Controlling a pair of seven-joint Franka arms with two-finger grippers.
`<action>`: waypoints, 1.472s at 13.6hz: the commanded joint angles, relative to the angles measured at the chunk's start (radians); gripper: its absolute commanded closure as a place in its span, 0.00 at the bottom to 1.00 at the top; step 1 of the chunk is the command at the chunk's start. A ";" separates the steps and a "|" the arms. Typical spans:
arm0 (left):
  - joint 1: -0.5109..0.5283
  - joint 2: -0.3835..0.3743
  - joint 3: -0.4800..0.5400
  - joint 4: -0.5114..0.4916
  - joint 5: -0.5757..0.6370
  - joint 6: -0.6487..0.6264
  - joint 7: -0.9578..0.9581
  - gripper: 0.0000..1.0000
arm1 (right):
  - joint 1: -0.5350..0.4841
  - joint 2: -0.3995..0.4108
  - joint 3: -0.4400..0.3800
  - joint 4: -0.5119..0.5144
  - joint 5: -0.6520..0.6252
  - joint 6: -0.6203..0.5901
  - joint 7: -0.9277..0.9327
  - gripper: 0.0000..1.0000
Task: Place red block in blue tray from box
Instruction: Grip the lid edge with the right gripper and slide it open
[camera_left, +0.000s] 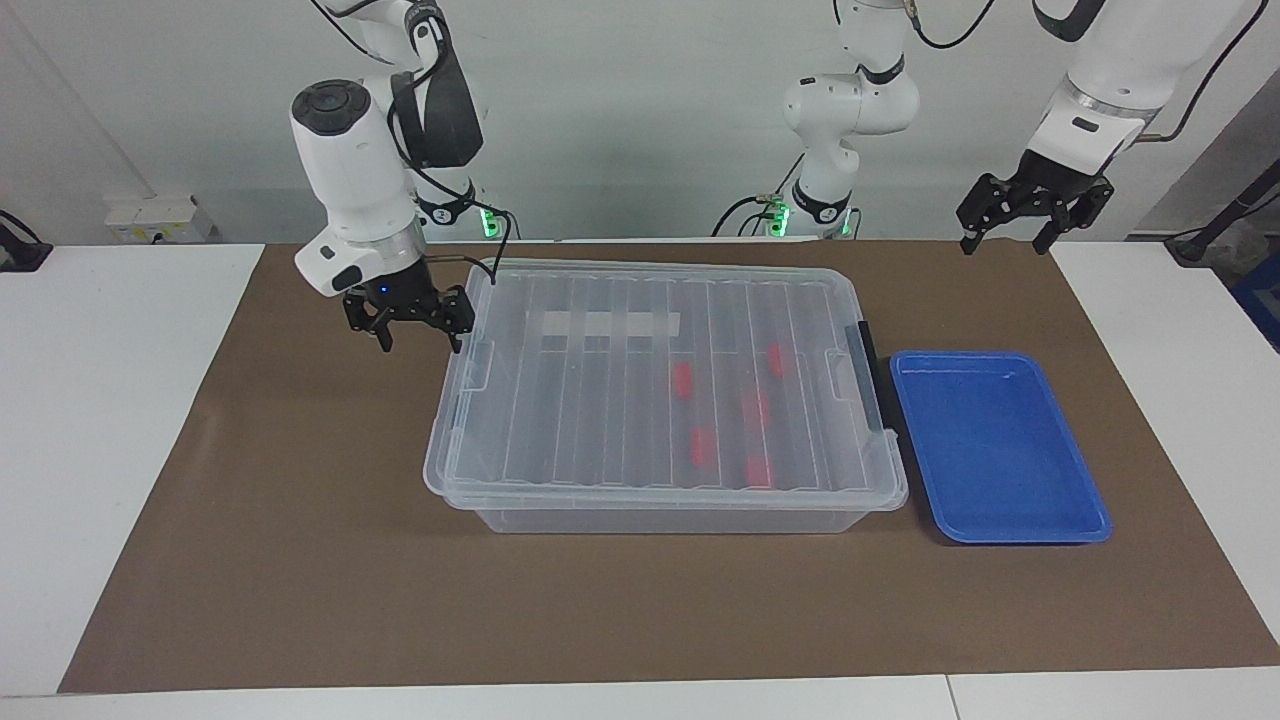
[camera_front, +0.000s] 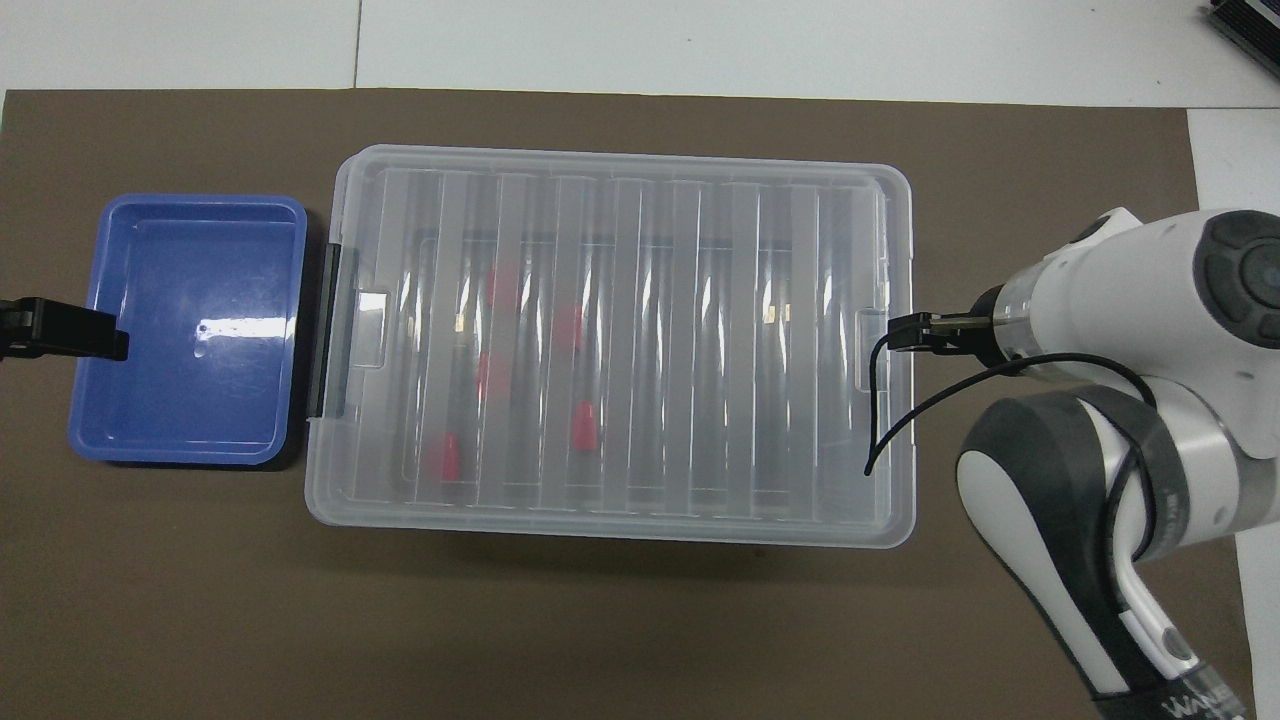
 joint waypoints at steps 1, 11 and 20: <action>0.000 -0.011 0.001 -0.005 0.020 -0.012 0.003 0.00 | 0.002 -0.009 0.004 -0.042 0.009 0.028 0.014 0.01; 0.000 -0.011 0.001 -0.005 0.019 -0.010 0.003 0.00 | -0.038 -0.023 -0.001 -0.076 -0.007 0.007 -0.035 0.03; 0.000 -0.011 0.001 -0.005 0.019 -0.010 0.003 0.00 | -0.206 -0.021 -0.001 -0.073 -0.007 -0.043 -0.378 0.03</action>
